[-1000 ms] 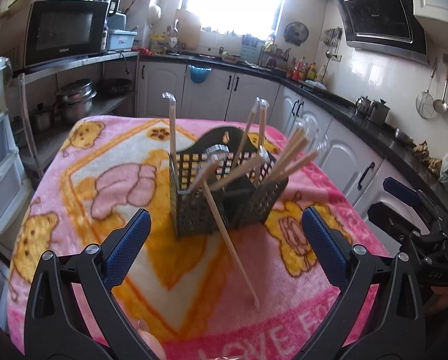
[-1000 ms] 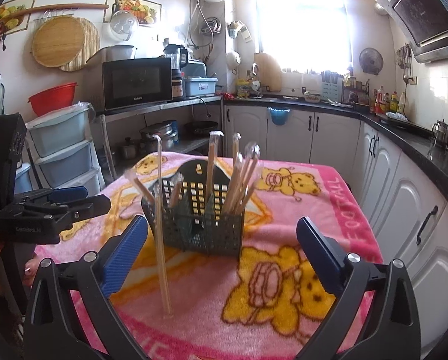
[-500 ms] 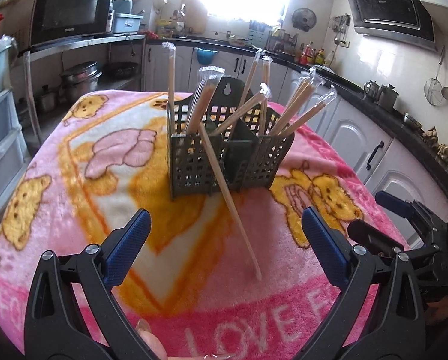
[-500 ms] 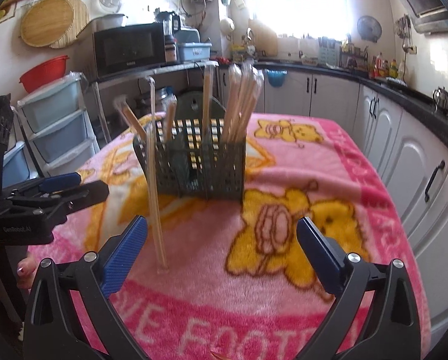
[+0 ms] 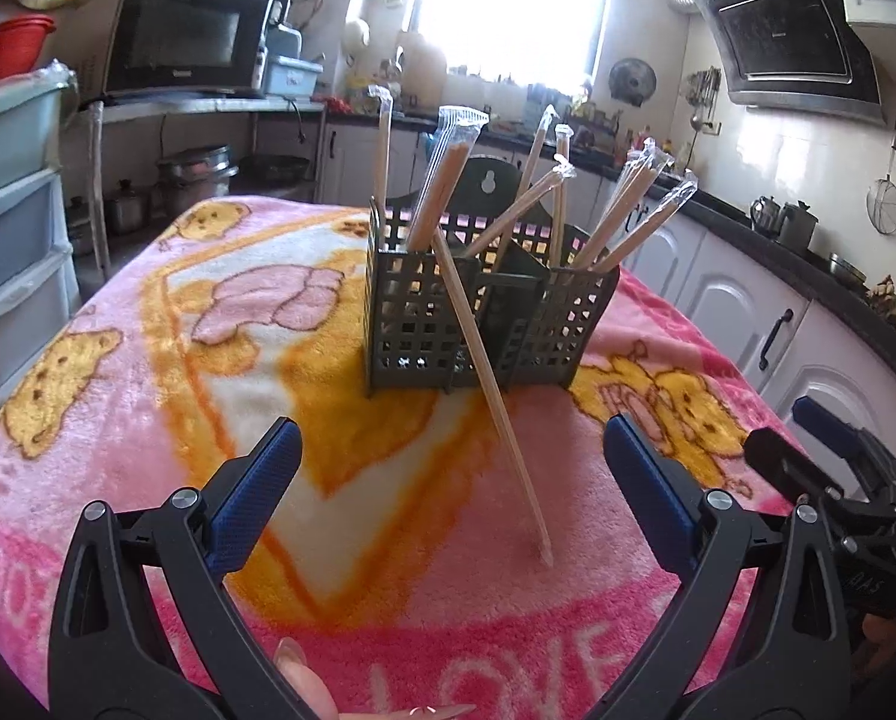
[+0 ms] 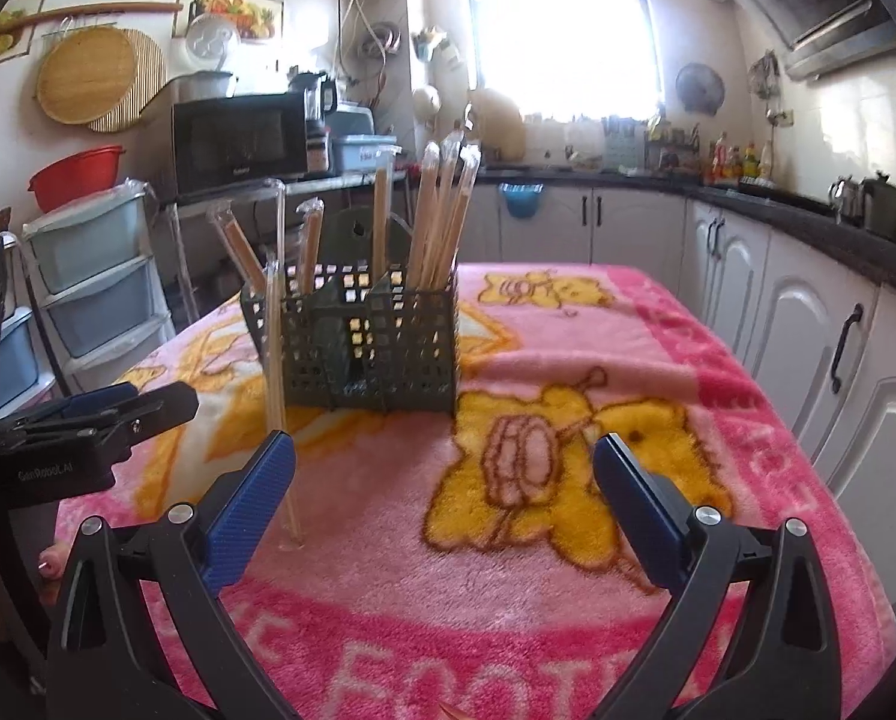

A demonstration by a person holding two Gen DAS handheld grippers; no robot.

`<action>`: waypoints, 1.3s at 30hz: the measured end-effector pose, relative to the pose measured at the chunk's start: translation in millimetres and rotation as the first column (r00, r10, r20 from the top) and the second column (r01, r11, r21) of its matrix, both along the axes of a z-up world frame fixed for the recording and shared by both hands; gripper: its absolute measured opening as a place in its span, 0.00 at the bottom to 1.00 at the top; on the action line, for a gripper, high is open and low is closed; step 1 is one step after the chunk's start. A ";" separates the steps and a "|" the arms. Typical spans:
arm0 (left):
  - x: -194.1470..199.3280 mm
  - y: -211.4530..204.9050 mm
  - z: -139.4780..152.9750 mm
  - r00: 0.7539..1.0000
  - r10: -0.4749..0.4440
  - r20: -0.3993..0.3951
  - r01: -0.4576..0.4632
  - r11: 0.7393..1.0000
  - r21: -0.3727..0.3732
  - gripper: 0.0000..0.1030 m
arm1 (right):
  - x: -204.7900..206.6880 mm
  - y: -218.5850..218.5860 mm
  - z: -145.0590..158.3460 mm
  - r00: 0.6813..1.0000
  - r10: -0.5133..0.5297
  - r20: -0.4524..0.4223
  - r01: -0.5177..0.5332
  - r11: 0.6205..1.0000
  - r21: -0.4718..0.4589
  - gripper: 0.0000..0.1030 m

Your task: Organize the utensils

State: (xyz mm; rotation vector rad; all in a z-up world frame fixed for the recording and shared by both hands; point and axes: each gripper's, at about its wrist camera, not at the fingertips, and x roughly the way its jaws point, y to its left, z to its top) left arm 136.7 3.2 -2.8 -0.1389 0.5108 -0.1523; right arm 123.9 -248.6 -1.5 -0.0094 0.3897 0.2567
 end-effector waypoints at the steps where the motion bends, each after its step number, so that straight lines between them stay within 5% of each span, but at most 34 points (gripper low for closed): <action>1: -0.4 0.0 -0.6 1.000 0.005 0.008 -0.005 1.000 0.002 0.90 | -1.7 -0.7 -0.4 1.000 -0.008 0.018 0.007 1.000 0.007 0.94; 16: -11.7 2.1 -5.2 0.988 0.077 0.131 -0.080 0.997 0.019 0.90 | -20.9 2.2 2.2 0.974 -0.059 0.219 0.058 0.998 0.013 0.94; 39: -13.2 2.6 -5.3 0.985 0.085 0.152 -0.093 0.995 0.041 0.90 | -20.2 9.1 -3.0 0.980 -0.054 0.193 0.055 0.999 0.000 0.94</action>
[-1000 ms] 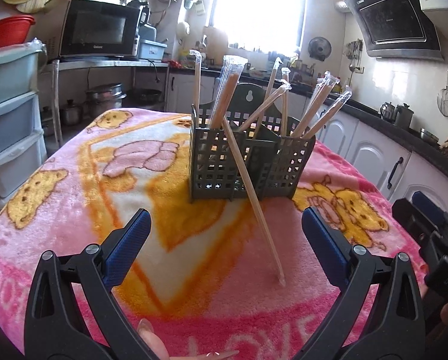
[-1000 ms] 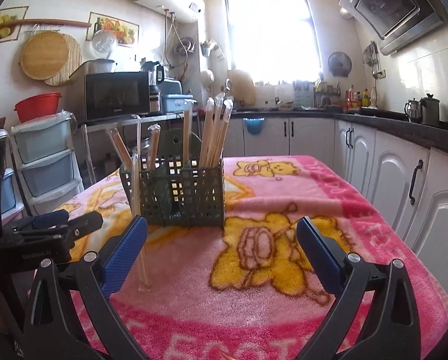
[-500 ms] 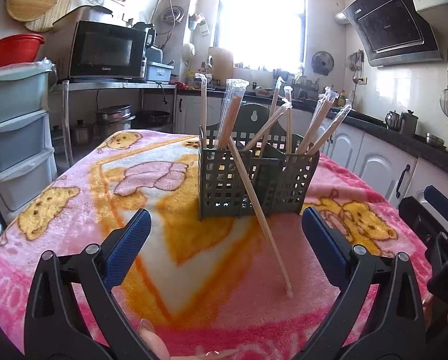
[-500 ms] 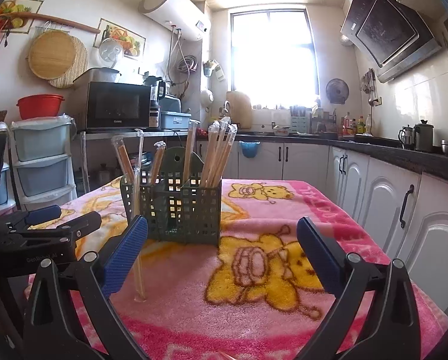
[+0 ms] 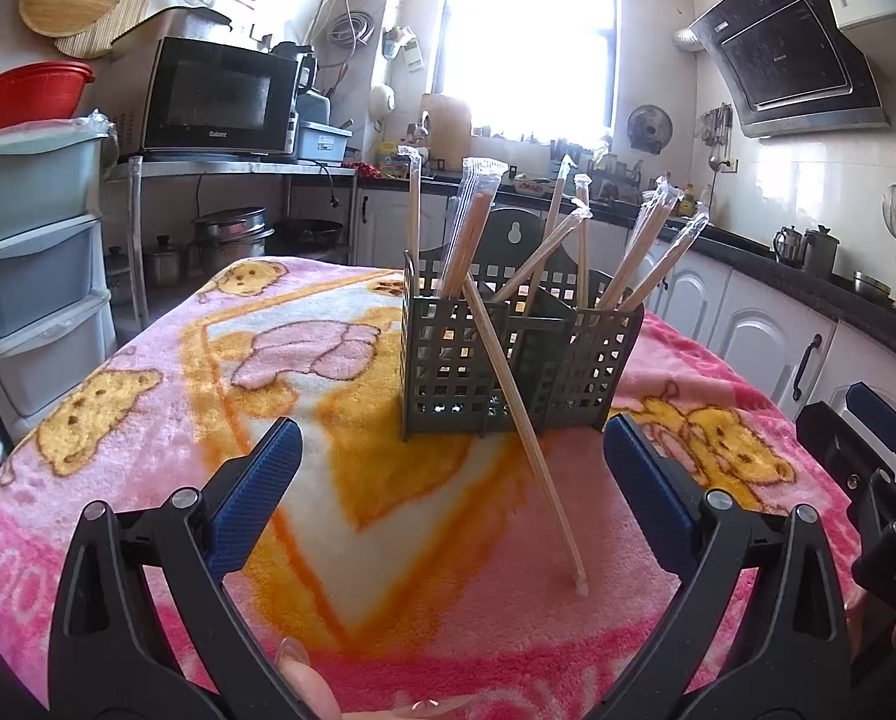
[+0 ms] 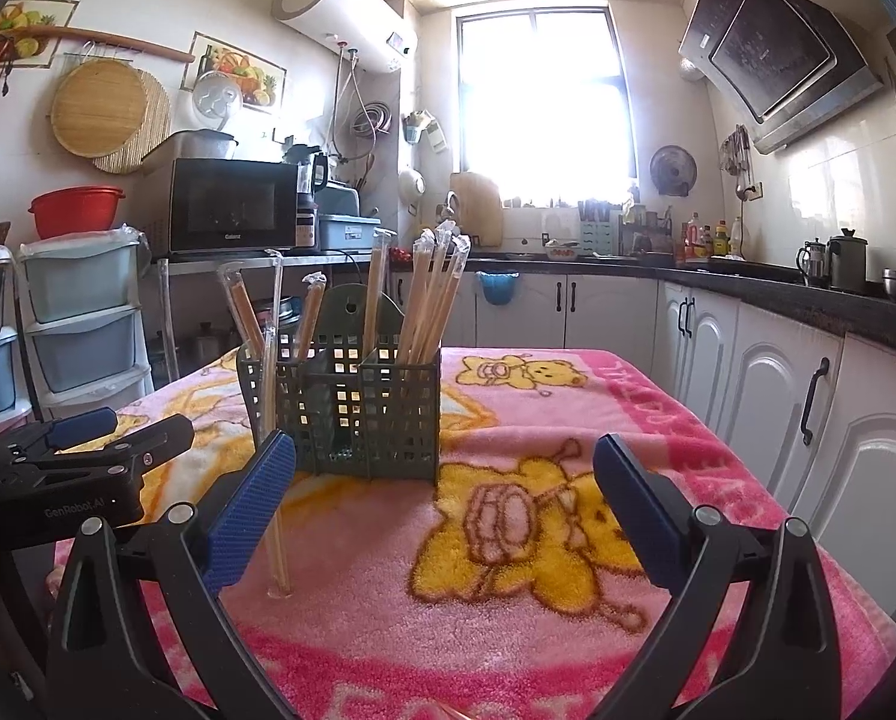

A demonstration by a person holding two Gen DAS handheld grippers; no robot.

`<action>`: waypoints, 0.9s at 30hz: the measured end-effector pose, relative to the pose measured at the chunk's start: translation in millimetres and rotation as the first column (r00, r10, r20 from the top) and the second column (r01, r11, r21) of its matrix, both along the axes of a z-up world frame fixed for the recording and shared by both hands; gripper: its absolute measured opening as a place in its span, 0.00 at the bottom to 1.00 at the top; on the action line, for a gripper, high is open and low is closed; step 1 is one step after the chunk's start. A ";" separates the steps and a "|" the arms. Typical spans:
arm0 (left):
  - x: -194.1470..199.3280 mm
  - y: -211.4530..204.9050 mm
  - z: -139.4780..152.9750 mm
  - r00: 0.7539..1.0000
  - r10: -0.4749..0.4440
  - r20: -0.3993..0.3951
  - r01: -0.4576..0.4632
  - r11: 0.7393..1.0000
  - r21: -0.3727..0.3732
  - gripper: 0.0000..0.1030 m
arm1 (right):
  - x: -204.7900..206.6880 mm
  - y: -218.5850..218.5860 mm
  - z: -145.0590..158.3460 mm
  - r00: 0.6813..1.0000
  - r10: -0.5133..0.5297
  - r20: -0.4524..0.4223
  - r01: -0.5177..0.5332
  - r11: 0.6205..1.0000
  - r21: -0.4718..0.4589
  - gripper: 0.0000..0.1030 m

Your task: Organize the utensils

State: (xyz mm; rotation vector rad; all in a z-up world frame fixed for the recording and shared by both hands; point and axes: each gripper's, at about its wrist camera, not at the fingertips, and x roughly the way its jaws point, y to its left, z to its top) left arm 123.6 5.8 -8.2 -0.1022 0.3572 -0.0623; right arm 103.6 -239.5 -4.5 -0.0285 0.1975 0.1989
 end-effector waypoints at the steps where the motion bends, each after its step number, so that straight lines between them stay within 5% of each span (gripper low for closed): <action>1: 0.1 0.2 0.0 1.000 0.000 -0.001 0.000 1.000 0.001 0.90 | 0.8 0.1 -0.1 1.000 0.000 -0.002 0.000 1.000 0.000 0.94; 27: 1.3 0.9 -2.2 1.000 0.010 -0.014 -0.010 1.000 -0.013 0.90 | 2.0 -0.1 -2.5 1.000 -0.005 -0.010 0.005 1.000 0.005 0.94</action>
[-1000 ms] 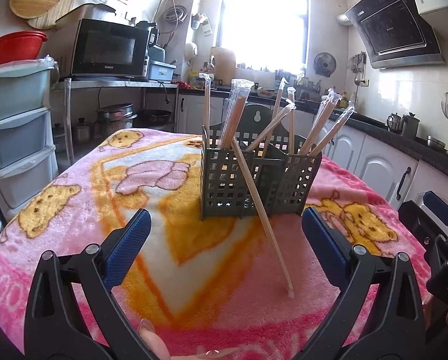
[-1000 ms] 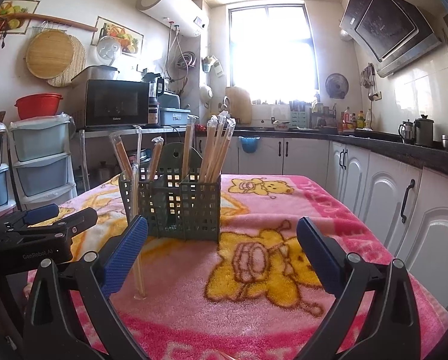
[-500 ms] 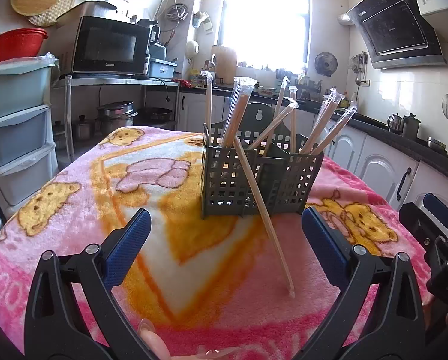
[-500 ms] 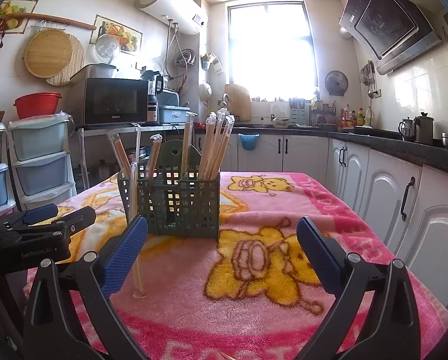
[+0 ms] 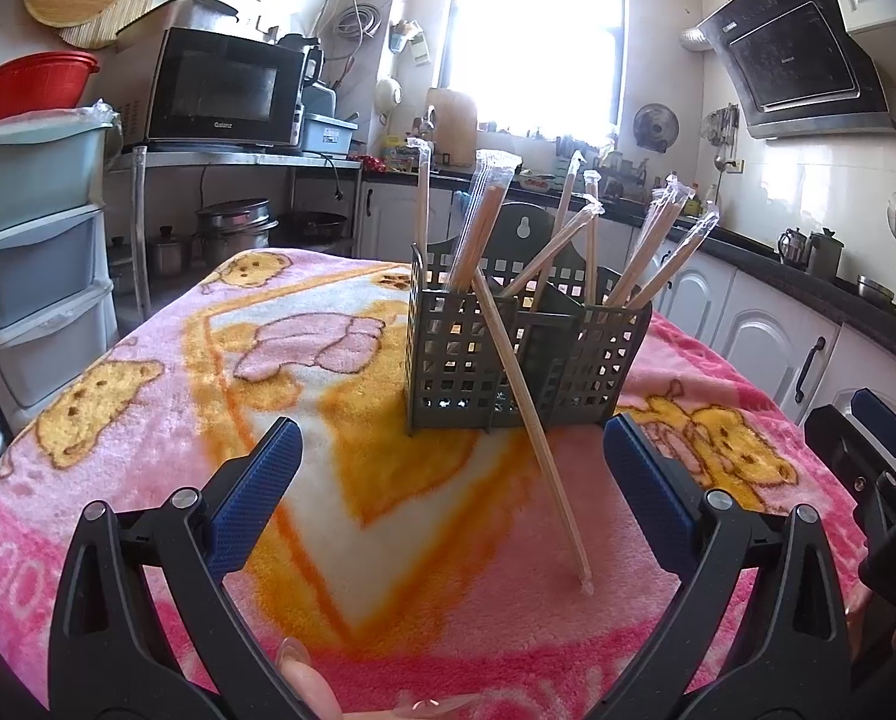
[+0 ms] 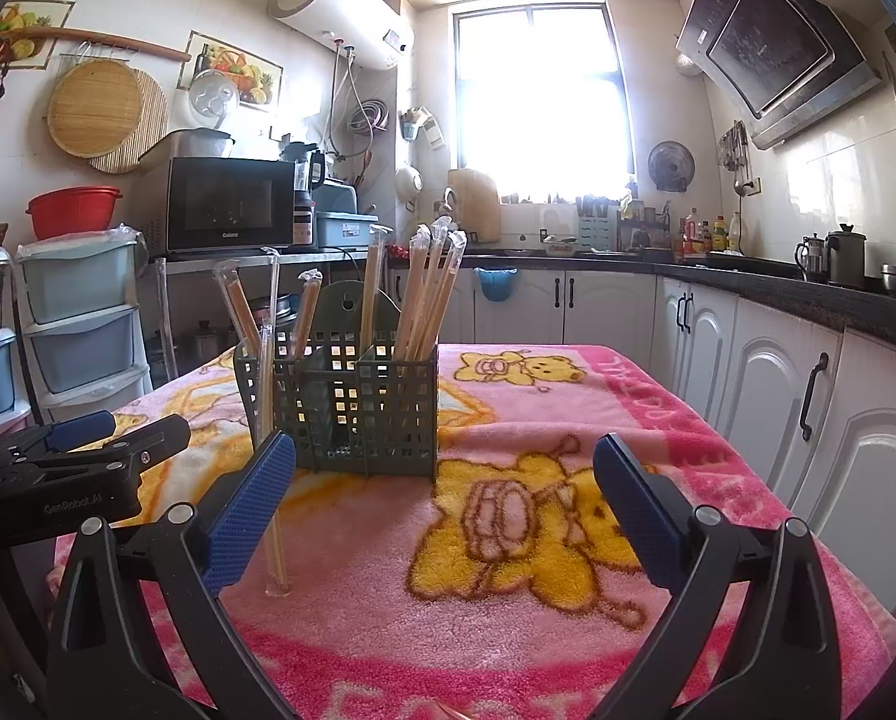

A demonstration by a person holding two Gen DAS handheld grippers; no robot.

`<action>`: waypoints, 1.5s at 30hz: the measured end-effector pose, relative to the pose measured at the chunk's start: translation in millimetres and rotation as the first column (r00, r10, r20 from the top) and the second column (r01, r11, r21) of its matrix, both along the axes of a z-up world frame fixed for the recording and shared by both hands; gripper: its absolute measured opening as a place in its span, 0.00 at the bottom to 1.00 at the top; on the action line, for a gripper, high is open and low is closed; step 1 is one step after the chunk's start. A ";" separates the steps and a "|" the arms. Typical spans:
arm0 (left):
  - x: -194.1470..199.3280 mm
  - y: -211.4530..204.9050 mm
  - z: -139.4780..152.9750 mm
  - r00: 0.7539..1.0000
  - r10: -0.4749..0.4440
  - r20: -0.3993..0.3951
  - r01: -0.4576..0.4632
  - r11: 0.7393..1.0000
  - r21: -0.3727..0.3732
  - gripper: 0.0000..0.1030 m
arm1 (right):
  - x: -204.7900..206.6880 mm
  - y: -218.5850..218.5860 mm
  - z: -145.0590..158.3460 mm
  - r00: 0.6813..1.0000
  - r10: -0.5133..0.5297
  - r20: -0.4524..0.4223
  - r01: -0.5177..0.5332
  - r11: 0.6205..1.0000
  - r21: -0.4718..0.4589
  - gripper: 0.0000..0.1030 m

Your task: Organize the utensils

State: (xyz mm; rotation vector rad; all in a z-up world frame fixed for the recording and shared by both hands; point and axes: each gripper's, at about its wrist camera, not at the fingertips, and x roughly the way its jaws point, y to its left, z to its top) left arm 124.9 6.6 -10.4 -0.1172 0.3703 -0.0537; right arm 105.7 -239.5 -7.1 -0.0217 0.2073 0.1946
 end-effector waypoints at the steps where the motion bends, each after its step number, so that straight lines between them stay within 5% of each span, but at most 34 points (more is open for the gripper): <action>1: 0.0 0.0 -0.1 1.000 0.000 0.000 0.000 1.000 0.000 0.90 | 0.0 0.4 -0.2 1.000 -0.001 0.000 0.001 1.000 0.000 0.94; 33: 2.0 0.2 -2.0 1.000 0.022 -0.019 -0.022 1.000 0.005 0.90 | 0.2 -0.1 -1.5 1.000 -0.004 -0.012 0.004 1.000 -0.003 0.94; 42: 16.0 12.3 -3.5 0.992 0.005 -0.123 -0.006 1.000 -0.005 0.90 | 27.5 -20.8 -3.6 0.983 -0.047 -0.176 0.055 0.998 0.041 0.94; 45: 35.3 33.3 -4.4 0.970 0.076 -0.231 -0.056 0.994 0.090 0.90 | 64.8 -42.0 -8.8 0.934 -0.169 -0.314 0.154 0.985 -0.073 0.94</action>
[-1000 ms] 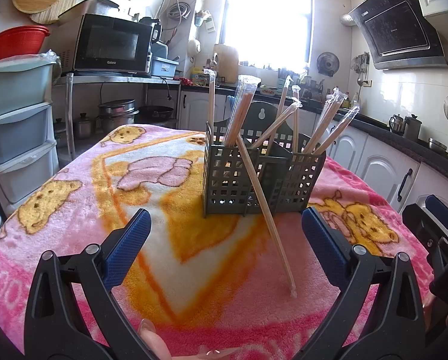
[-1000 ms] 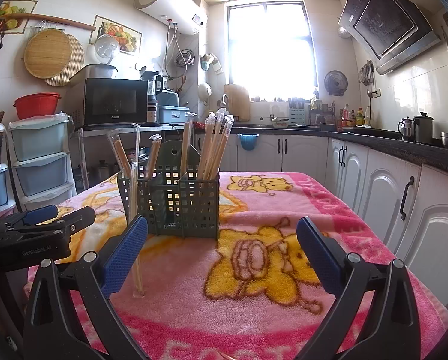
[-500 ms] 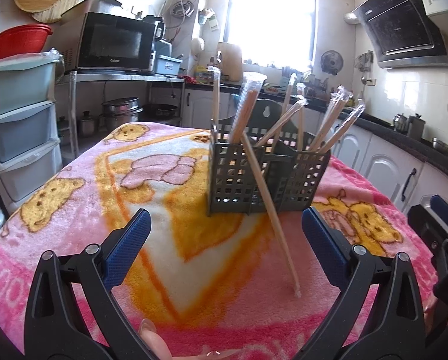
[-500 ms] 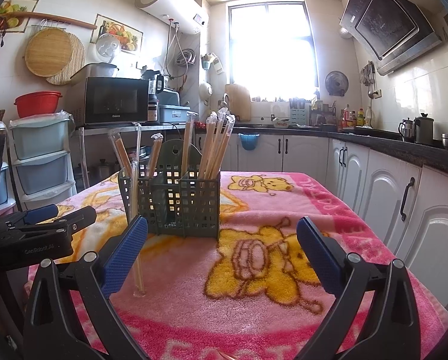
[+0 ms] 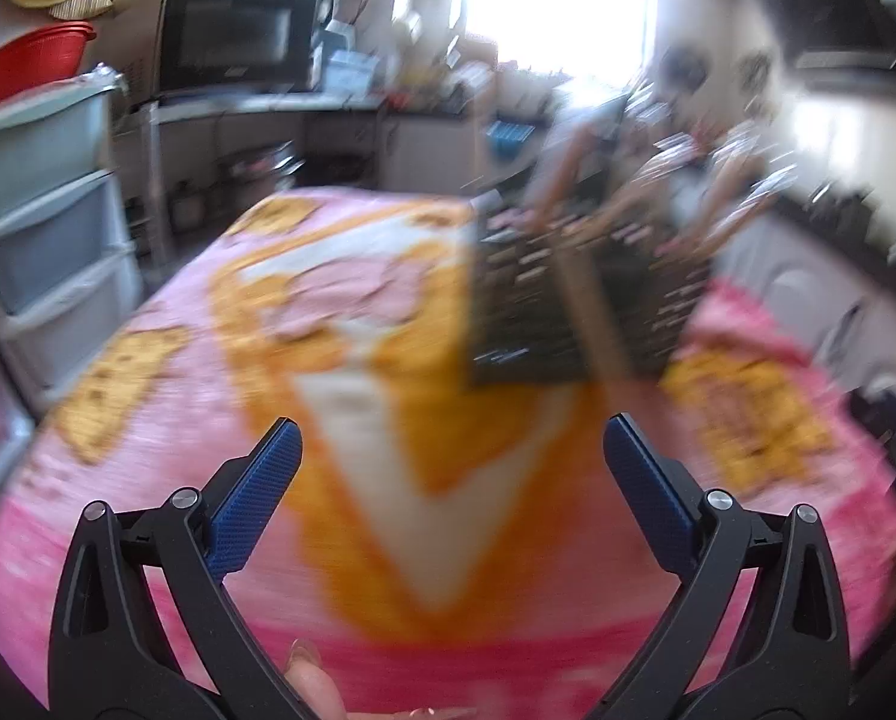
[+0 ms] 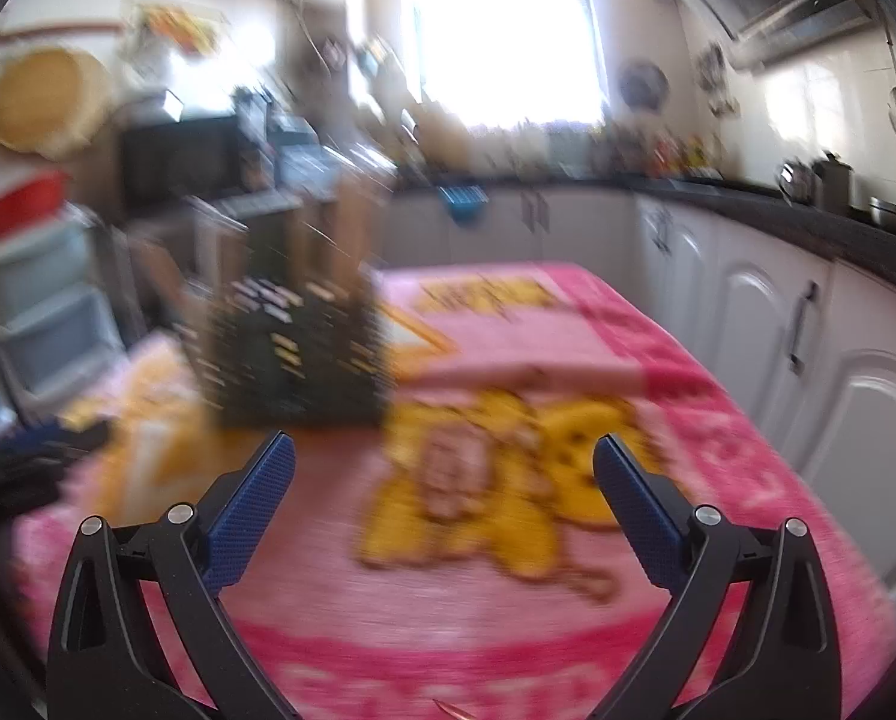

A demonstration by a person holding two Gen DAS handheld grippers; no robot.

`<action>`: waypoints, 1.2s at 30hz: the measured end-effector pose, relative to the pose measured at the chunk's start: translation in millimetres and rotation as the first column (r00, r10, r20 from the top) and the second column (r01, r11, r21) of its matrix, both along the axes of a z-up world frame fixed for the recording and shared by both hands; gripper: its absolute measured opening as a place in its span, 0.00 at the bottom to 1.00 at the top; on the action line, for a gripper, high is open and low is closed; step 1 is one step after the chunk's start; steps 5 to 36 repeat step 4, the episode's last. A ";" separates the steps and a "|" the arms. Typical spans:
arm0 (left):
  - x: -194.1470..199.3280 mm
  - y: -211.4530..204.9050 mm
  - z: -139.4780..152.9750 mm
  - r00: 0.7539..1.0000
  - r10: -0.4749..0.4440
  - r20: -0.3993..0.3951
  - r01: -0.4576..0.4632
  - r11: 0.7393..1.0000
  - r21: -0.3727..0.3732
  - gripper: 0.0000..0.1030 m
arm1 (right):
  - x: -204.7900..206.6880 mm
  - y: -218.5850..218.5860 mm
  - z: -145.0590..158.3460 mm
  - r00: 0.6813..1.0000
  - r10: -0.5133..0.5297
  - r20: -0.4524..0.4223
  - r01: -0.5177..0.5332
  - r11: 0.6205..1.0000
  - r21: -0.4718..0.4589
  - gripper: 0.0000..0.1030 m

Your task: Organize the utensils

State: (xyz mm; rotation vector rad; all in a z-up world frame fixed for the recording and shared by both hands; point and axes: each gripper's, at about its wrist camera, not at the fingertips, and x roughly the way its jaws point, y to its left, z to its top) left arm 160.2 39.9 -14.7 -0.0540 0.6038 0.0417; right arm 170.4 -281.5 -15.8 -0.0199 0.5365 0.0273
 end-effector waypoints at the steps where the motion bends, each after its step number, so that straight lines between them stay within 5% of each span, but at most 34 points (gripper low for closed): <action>1: 12.0 13.4 -3.7 0.998 0.031 -0.061 -0.028 0.999 0.043 0.90 | 12.9 -7.6 -3.0 0.998 -0.033 -0.046 0.032 0.999 -0.037 0.94; 4: 46.3 58.8 -20.6 0.967 0.170 -0.190 -0.144 0.979 0.141 0.90 | 63.0 -47.1 -21.8 0.968 -0.164 -0.188 0.144 0.983 -0.117 0.94; 36: 46.3 58.8 -20.6 0.967 0.170 -0.190 -0.144 0.979 0.141 0.90 | 63.0 -47.1 -21.8 0.968 -0.164 -0.188 0.144 0.983 -0.117 0.94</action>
